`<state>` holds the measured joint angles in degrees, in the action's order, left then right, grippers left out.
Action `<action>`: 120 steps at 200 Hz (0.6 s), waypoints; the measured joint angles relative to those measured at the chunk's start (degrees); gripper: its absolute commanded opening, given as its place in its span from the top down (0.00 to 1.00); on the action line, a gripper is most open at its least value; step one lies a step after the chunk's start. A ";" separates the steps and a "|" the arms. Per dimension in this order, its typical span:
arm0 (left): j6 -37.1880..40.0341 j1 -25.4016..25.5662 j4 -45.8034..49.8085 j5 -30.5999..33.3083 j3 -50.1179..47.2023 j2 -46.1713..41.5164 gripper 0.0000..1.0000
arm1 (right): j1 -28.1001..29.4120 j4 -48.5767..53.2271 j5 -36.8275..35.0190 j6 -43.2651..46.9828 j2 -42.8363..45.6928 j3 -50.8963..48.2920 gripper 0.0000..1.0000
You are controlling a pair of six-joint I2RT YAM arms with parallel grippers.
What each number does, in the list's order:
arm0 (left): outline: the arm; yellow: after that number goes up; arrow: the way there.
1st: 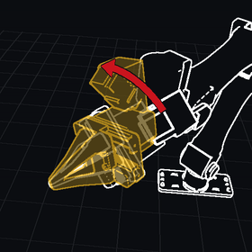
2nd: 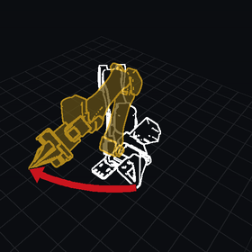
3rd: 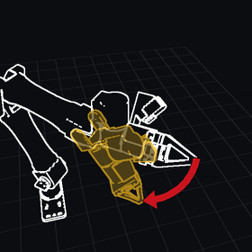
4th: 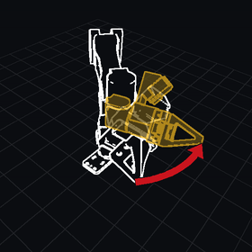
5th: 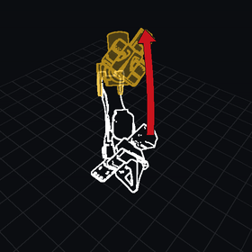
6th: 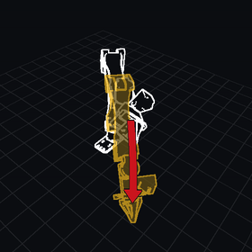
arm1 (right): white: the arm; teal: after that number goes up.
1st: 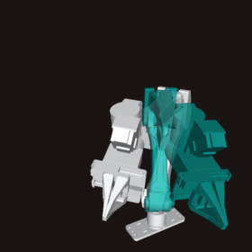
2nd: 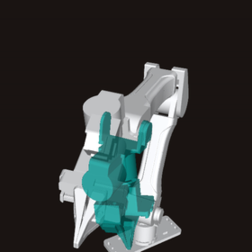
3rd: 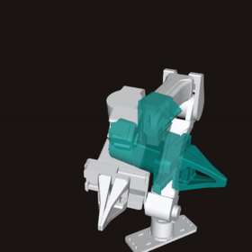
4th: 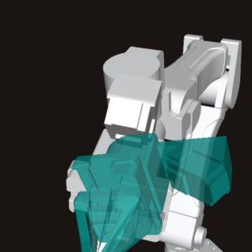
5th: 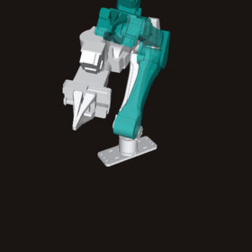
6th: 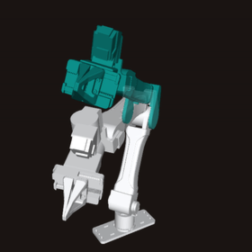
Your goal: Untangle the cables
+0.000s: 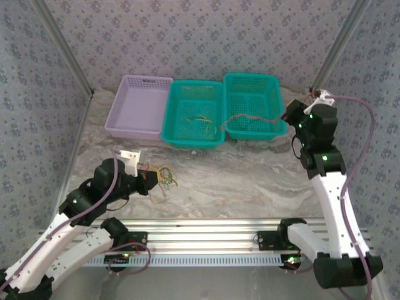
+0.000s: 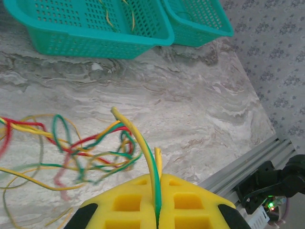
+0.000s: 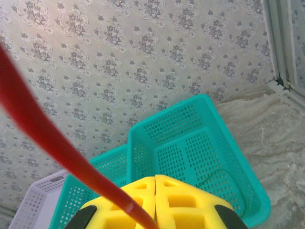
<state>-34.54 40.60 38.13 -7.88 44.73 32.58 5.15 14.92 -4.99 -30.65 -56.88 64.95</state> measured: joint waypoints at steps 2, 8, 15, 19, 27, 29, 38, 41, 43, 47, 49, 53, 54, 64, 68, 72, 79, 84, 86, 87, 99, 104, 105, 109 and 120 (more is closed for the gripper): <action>-0.02 0.00 -0.17 -0.15 -0.02 0.09 1.00 | 0.26 -0.07 -0.11 0.13 -0.42 0.28 1.00; 0.02 0.00 -0.70 -0.50 -0.02 0.17 1.00 | 1.57 0.13 -0.61 0.61 -2.32 1.70 1.00; 0.02 0.00 -1.20 -0.87 -0.02 0.17 1.00 | 3.37 0.02 -1.31 1.49 -4.72 3.48 1.00; 0.04 0.00 -1.33 -1.01 -0.02 0.15 1.00 | 4.50 -0.07 -1.68 2.16 -6.01 4.42 1.00; 0.13 0.00 -1.57 -1.40 -0.02 0.04 1.00 | 6.95 -0.02 -2.60 3.39 -8.46 6.64 1.00; 0.17 0.00 -1.60 -1.51 -0.02 0.02 1.00 | 7.67 -0.11 -2.78 3.67 -9.14 7.28 1.00; 0.33 0.00 -1.73 -1.88 -0.02 -0.28 1.00 | 10.43 0.09 -3.15 5.16 -12.48 10.60 1.00; 0.46 0.00 -1.77 -2.01 -0.02 -0.37 1.00 | 11.23 0.24 -3.19 5.49 -13.57 11.87 1.00; 0.48 0.00 -1.84 -2.10 -0.02 -0.48 1.00 | 11.78 0.15 -3.19 5.79 -14.49 12.87 1.00; 0.52 0.00 -1.92 -2.25 -0.02 -0.68 1.00 | 12.74 0.39 -3.13 6.21 -16.11 14.69 1.00; 0.52 0.00 -1.97 -2.36 -0.04 -0.72 1.00 | 13.22 0.35 -3.15 6.40 -16.96 15.76 1.00; 0.61 0.00 -2.01 -2.56 -0.04 -0.92 1.00 | 14.14 0.44 -2.78 6.86 -19.06 17.99 1.00; 0.66 0.00 -2.05 -2.64 -0.04 -0.98 1.00 | 14.25 0.48 -2.78 6.88 -19.34 18.38 1.00; 0.72 0.00 -2.19 -3.15 -0.07 -1.29 1.00 | 15.76 0.66 -1.97 7.80 -24.26 24.06 1.00; 0.74 0.00 -2.21 -3.34 -0.07 -1.36 1.00 | 16.41 0.98 -1.57 8.11 -26.47 26.77 1.00; 0.76 0.00 -2.23 -3.48 -0.07 -1.42 1.00 | 16.90 1.03 -1.11 8.37 -28.46 28.98 1.00; 0.90 0.00 -2.36 -3.72 -0.13 -1.44 1.00 | 17.79 1.57 -0.28 8.98 -32.39 33.53 1.00; 0.92 0.00 -2.49 -3.89 -0.24 -1.46 1.00 | 18.40 1.90 0.11 9.38 -35.23 36.96 1.00; 0.92 0.00 -2.54 -3.98 -0.31 -1.51 1.00 | 18.73 2.27 0.33 9.60 -36.61 38.51 1.00; 0.92 0.00 -2.58 -4.00 -0.33 -1.53 1.00 | 18.80 2.40 0.31 9.64 -36.98 39.04 1.00; 0.92 0.00 -3.23 -4.44 -1.07 -1.86 1.00 | 20.39 3.43 1.55 10.62 -44.02 47.23 1.00; 0.92 0.00 -3.43 -4.59 -1.38 -1.99 1.00 | 21.05 4.24 1.95 10.88 -47.21 51.08 1.00; 0.92 0.00 -3.48 -4.59 -1.42 -2.01 1.00 | 21.16 4.44 2.10 10.93 -47.78 51.67 1.00; 0.92 0.00 -3.67 -4.63 -1.64 -2.10 1.00 | 21.66 5.14 2.51 11.10 -50.58 55.30 1.00; 0.87 0.00 -4.20 -4.83 -2.25 -2.10 1.00 | 22.84 7.78 4.17 11.58 -58.42 65.29 1.00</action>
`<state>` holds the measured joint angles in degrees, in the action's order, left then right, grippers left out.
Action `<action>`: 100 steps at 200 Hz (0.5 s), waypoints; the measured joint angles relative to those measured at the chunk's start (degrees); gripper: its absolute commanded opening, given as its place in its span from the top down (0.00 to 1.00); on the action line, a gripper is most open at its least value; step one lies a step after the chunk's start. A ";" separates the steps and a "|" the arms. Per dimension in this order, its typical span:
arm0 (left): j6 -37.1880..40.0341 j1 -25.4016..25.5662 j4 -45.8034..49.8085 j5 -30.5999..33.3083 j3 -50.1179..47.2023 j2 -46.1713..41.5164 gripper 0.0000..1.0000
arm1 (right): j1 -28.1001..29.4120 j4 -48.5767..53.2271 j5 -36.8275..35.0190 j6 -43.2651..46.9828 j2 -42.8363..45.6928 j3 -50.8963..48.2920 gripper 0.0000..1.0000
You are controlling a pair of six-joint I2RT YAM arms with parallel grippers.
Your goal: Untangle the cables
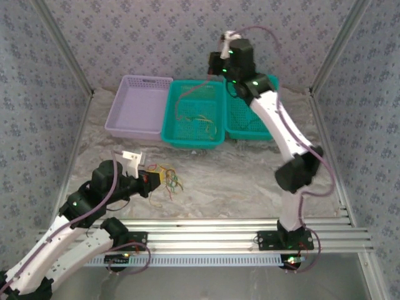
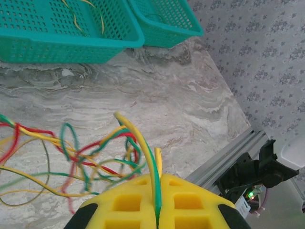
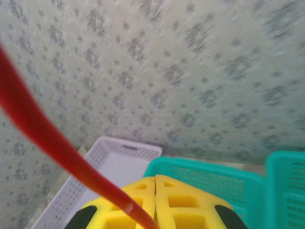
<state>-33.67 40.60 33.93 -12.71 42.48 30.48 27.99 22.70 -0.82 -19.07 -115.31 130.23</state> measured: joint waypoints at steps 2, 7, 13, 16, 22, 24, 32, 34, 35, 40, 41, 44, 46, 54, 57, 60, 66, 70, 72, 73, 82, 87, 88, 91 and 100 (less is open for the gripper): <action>0.00 0.00 -0.20 -0.09 -0.13 0.00 1.00 | 0.22 1.03 0.09 0.07 -1.57 2.47 1.00; 0.00 0.00 -0.61 -0.22 -0.46 0.07 1.00 | 0.72 2.60 0.94 0.15 -5.81 8.31 1.00; -0.02 0.00 -0.96 -0.35 -0.74 0.20 1.00 | 1.29 3.98 1.73 0.33 -10.73 15.28 1.00; -0.02 0.00 -1.05 -0.44 -0.83 0.28 1.00 | 1.53 4.55 1.99 0.31 -13.03 18.73 1.00; -0.02 0.00 -1.33 -0.55 -0.96 0.52 1.00 | 2.03 4.61 2.73 0.48 -17.00 23.61 1.00; -0.02 0.00 -1.42 -0.61 -0.98 0.63 1.00 | 2.23 4.66 2.97 0.50 -18.25 24.98 1.00; -0.02 0.00 -1.66 -0.72 -1.03 1.09 1.00 | 2.73 4.04 4.07 0.46 -20.76 26.18 1.00; -0.02 0.00 -1.70 -0.79 -1.03 1.18 1.00 | 2.86 3.98 4.33 0.48 -21.14 26.12 1.00; -0.02 0.00 -1.75 -0.83 -1.03 1.22 1.00 | 2.91 3.91 4.37 0.46 -21.24 26.10 1.00; 0.00 0.00 -1.95 -0.85 -1.03 1.51 1.00 | 3.21 3.65 4.90 0.46 -22.18 25.92 1.00; 0.00 0.00 -1.97 -0.83 -1.03 1.53 1.00 | 3.28 3.58 4.94 0.46 -22.27 25.88 1.00; 0.00 0.00 -2.08 -0.90 -1.03 1.62 1.00 | 3.43 3.28 5.18 0.46 -22.73 25.70 1.00; 0.00 0.00 -2.16 -0.87 -1.03 1.70 1.00 | 3.56 3.10 5.25 0.48 -23.12 25.62 1.00; 0.00 0.00 -2.45 -0.94 -1.03 1.97 1.00 | 4.00 2.36 5.79 0.57 -24.50 25.62 1.00; 0.02 0.00 -2.49 -0.96 -1.03 2.08 1.00 | 4.13 1.90 5.88 0.63 -24.87 25.64 1.00; 0.02 0.00 -2.54 -1.03 -1.03 2.21 1.00 | 4.39 1.46 6.10 0.87 -25.62 25.90 1.00; 0.02 0.00 -2.64 -1.05 -1.03 2.34 1.00 | 4.74 0.59 6.27 1.33 -26.67 26.47 1.00; 0.02 0.00 -2.64 -1.05 -1.03 2.43 1.00 | 4.90 0.04 6.29 1.62 -27.34 26.80 1.00; 0.04 0.00 -2.67 -1.05 -1.03 2.51 1.00 | 5.07 -0.28 6.29 1.97 -27.69 26.93 1.00; 0.04 0.00 -2.67 -1.05 -1.03 2.54 1.00 | 5.11 -0.37 6.32 2.08 -27.80 26.97 1.00; 0.04 0.02 -2.67 -1.05 -1.03 2.73 1.00 | 5.68 -1.53 6.19 3.30 -29.11 27.56 1.00; 0.04 0.00 -2.67 -1.05 -1.01 2.91 1.00 | 6.03 -2.01 6.19 4.11 -29.57 27.61 1.00; 0.04 0.00 -2.67 -1.05 -1.01 2.93 1.00 | 6.12 -2.23 6.19 4.28 -29.70 27.63 1.00; 0.04 0.02 -2.69 -1.05 -1.01 2.99 1.00 | 6.36 -2.47 6.10 4.83 -29.97 27.65 1.00; 0.04 0.02 -2.69 -1.05 -1.03 3.08 1.00 | 7.17 -2.95 6.01 6.58 -30.62 27.65 1.00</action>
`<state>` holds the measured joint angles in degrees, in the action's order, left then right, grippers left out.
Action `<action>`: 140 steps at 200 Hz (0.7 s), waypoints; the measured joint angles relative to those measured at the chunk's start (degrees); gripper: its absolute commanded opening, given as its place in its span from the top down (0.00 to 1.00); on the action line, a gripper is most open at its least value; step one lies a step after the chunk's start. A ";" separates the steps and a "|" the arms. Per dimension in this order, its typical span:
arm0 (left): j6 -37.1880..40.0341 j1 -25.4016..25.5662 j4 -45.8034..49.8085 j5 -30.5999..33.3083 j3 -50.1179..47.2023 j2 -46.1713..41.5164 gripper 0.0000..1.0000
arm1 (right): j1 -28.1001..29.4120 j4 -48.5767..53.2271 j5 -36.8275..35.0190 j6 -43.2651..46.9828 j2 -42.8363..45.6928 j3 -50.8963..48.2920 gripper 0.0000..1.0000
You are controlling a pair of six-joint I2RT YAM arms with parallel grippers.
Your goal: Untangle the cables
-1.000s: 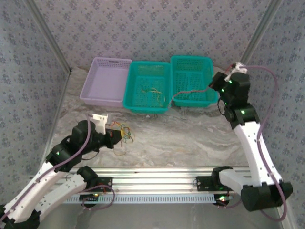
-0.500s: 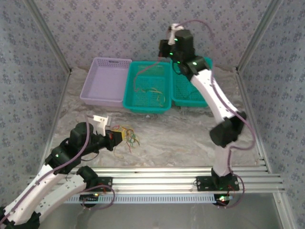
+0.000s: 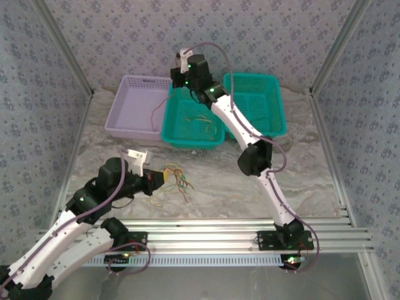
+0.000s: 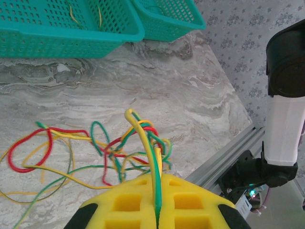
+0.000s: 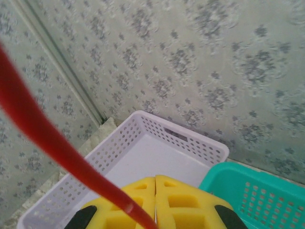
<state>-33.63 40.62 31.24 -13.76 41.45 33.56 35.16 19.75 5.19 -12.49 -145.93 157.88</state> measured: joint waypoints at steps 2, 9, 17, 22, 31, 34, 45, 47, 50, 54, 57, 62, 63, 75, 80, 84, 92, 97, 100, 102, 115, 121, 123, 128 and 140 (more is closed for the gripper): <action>0.00 0.00 0.00 0.02 0.02 -0.02 1.00 | 0.17 -0.09 -0.04 0.28 -0.09 0.00 1.00; 0.00 0.00 -0.02 0.00 0.00 -0.02 1.00 | 0.85 -0.24 0.00 1.44 -0.46 -0.02 1.00; 0.00 0.00 -0.02 0.02 0.00 -0.02 1.00 | 1.73 -0.46 0.09 2.69 -0.81 -0.02 1.00; 0.02 0.00 -0.04 0.02 0.00 -0.02 1.00 | 2.25 -0.66 0.20 3.23 -1.01 -0.02 1.00; 0.04 0.00 -0.11 0.02 0.00 -0.02 1.00 | 3.28 -1.25 0.22 4.44 -1.40 -0.02 1.00; 0.07 0.00 -0.13 0.02 0.00 -0.02 1.00 | 3.65 -1.49 0.20 4.81 -1.55 -0.02 1.00; 0.17 0.00 -0.35 0.02 0.02 -0.02 1.00 | 4.79 -2.43 -0.09 6.19 -2.10 -0.02 1.00; 0.20 0.00 -0.37 0.02 0.02 0.00 1.00 | 5.03 -2.64 -0.26 6.60 -2.25 -0.02 1.00; 0.20 0.00 -0.37 0.02 0.02 0.00 1.00 | 5.33 -2.91 -0.48 7.02 -2.38 -0.02 1.00; 0.20 0.00 -0.44 0.02 0.00 0.07 1.00 | 5.68 -3.23 -0.68 7.52 -2.64 -0.02 1.00; 0.20 0.00 -0.46 0.02 0.02 0.09 1.00 | 5.95 -3.52 -0.90 7.87 -2.82 -0.02 1.00; 0.20 0.00 -0.57 0.02 0.00 0.13 1.00 | 6.38 -4.04 -1.14 8.39 -3.19 -0.02 1.00; 0.20 0.00 -0.59 0.02 0.02 0.15 1.00 | 6.49 -4.17 -1.20 8.55 -3.30 -0.02 1.00; 0.17 0.00 -0.90 0.02 0.00 0.33 1.00 | 7.23 -5.03 -1.40 9.14 -4.22 -0.02 1.00; 0.17 0.00 -1.07 0.02 0.00 0.33 1.00 | 7.39 -5.11 -1.44 9.16 -4.48 -0.02 1.00; 0.17 0.00 -1.16 0.00 0.00 0.37 1.00 | 7.43 -5.11 -1.49 9.16 -4.76 -0.02 1.00; 0.17 0.00 -1.31 0.00 -0.02 0.37 1.00 | 7.34 -5.16 -1.55 9.11 -5.29 -0.02 1.00; 0.20 0.00 -1.40 0.02 -0.04 0.37 1.00 | 7.17 -5.14 -1.57 9.11 -5.60 -0.02 1.00; 0.17 0.00 -1.40 0.00 -0.04 0.37 1.00 | 7.06 -5.14 -1.57 9.11 -5.75 -0.02 1.00; 0.17 0.00 -1.40 0.02 -0.04 0.37 1.00 | 6.95 -5.14 -1.57 9.11 -5.88 -0.02 1.00; 0.20 0.00 -1.44 0.02 -0.04 0.35 1.00 | 6.38 -5.01 -1.75 9.09 -6.34 -0.02 1.00; 0.20 0.00 -1.46 0.02 -0.04 0.35 1.00 | 6.19 -5.03 -1.75 8.98 -6.47 -0.02 1.00; 0.20 0.00 -1.46 0.02 -0.04 0.35 1.00 | 6.08 -5.03 -1.75 8.90 -6.49 -0.02 1.00; 0.22 0.00 -1.44 0.02 -0.04 0.35 1.00 | 5.88 -5.05 -1.79 8.63 -6.56 -0.02 1.00; 0.24 0.00 -1.46 0.02 -0.07 0.35 1.00 | 5.42 -5.31 -2.03 7.50 -6.58 0.00 1.00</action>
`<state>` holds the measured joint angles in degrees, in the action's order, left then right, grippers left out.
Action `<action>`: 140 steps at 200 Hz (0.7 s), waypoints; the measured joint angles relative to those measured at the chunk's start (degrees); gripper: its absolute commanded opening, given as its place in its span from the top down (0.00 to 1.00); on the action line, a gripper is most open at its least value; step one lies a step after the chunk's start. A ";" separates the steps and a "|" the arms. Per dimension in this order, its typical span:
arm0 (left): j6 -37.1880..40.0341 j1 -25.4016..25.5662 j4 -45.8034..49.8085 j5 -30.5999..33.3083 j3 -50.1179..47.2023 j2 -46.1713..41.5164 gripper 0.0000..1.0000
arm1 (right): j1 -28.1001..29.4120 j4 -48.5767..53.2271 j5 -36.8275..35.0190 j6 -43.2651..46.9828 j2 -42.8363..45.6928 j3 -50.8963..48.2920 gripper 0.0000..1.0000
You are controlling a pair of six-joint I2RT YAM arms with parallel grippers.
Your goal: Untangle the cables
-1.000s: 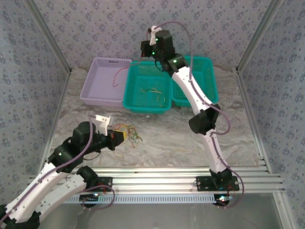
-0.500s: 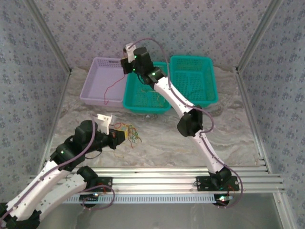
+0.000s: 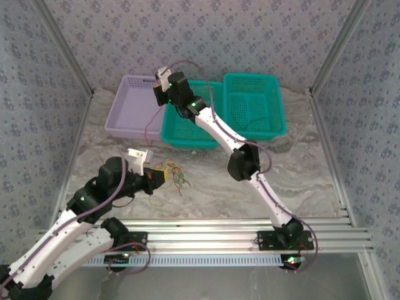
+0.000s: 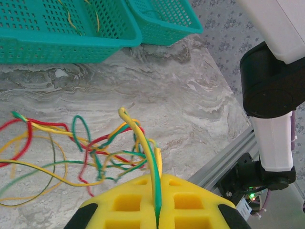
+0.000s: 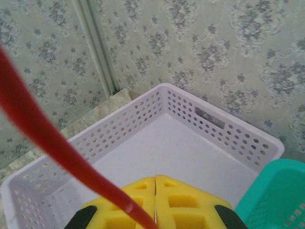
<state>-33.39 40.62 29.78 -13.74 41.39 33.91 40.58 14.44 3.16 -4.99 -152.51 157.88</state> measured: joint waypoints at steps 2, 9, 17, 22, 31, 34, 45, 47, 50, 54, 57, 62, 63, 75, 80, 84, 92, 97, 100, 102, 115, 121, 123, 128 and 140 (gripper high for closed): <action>0.00 0.00 0.00 0.00 0.00 0.00 1.00 | -0.09 -0.11 -0.02 -0.31 -0.02 0.00 1.00; -0.02 0.00 -0.07 0.00 -0.07 0.00 1.00 | -0.39 -0.28 -0.24 -1.25 -0.11 0.28 1.00; -0.02 0.00 -0.09 -0.02 -0.20 0.00 1.00 | -0.72 -0.48 -0.37 -2.23 -0.35 0.74 1.00; -0.02 0.00 -0.20 -0.02 -0.33 0.02 1.00 | -0.92 -0.50 -0.35 -2.86 -0.50 1.03 1.00; -0.04 0.02 -0.22 -0.02 -0.55 0.02 1.00 | -1.27 -0.46 -0.15 -3.85 -0.68 1.25 1.00; -0.04 0.02 -0.22 -0.02 -0.59 0.02 1.00 | -1.38 -0.37 0.04 -4.15 -0.74 1.27 1.00; -0.04 0.04 -0.22 -0.02 -0.63 0.02 1.00 | -1.70 0.17 0.76 -5.01 -1.01 1.29 1.00; -0.02 0.04 -0.24 -0.02 -0.63 0.02 1.00 | -1.77 0.28 0.94 -5.11 -1.07 1.29 1.00; -0.04 0.04 -0.26 -0.02 -0.63 0.04 1.00 | -1.84 0.46 1.05 -5.11 -1.20 1.29 1.00; -0.02 0.04 -0.28 -0.02 -0.63 0.11 1.00 | -1.95 0.76 1.20 -5.11 -1.36 1.29 0.99; -0.04 0.04 -0.28 -0.02 -0.63 0.15 1.00 | -1.97 0.96 1.27 -5.11 -1.46 1.29 0.98; -0.02 0.04 -0.31 -0.02 -0.63 0.20 1.00 | -1.99 1.49 1.38 -5.09 -1.70 1.27 0.98; -0.02 0.04 -0.31 -0.02 -0.63 0.22 1.00 | -1.99 1.55 1.38 -5.09 -1.75 1.27 0.98; -0.02 0.04 -0.37 -0.02 -0.63 0.39 1.00 | -1.77 2.80 1.81 -5.09 -2.19 1.16 0.99; -0.02 0.04 -0.42 -0.02 -0.63 0.39 1.00 | -1.55 3.37 2.03 -5.09 -2.32 1.03 0.99; -0.02 0.04 -0.44 -0.02 -0.63 0.39 1.00 | -1.40 3.76 2.23 -5.11 -2.40 0.96 0.99; -0.04 0.07 -0.46 -0.02 -0.63 0.39 1.00 | -0.98 4.28 2.56 -5.27 -2.67 0.90 0.98; -0.04 0.15 -0.46 -0.02 -0.63 0.39 1.00 | -0.72 4.48 2.86 -5.38 -2.84 0.90 0.97; -0.04 0.24 -0.48 0.00 -0.63 0.39 1.00 | -0.59 4.66 3.10 -5.53 -2.95 0.90 0.97; -0.04 0.28 -0.48 0.00 -0.63 0.39 1.00 | -0.50 4.79 3.17 -5.60 -3.04 0.90 0.96; -0.07 0.44 -0.48 -0.02 -0.63 0.37 1.00 | 0.02 5.77 3.82 -5.99 -3.45 0.90 0.92; -0.07 0.48 -0.50 0.00 -0.63 0.37 1.00 | 0.20 6.36 4.07 -6.03 -3.63 0.90 0.87; -0.07 0.59 -0.50 -0.02 -0.63 0.37 1.00 | 0.26 6.56 4.22 -6.16 -3.67 0.90 0.84; -0.09 0.66 -0.50 0.00 -0.63 0.37 1.00 | 0.37 7.02 4.42 -6.16 -3.80 0.87 0.78; -0.09 0.76 -0.50 0.00 -0.63 0.37 1.00 | 0.46 7.98 4.83 -6.05 -4.02 0.81 0.67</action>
<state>-33.47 41.39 29.28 -13.74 40.75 34.28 41.04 22.41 7.99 -11.05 -156.53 158.69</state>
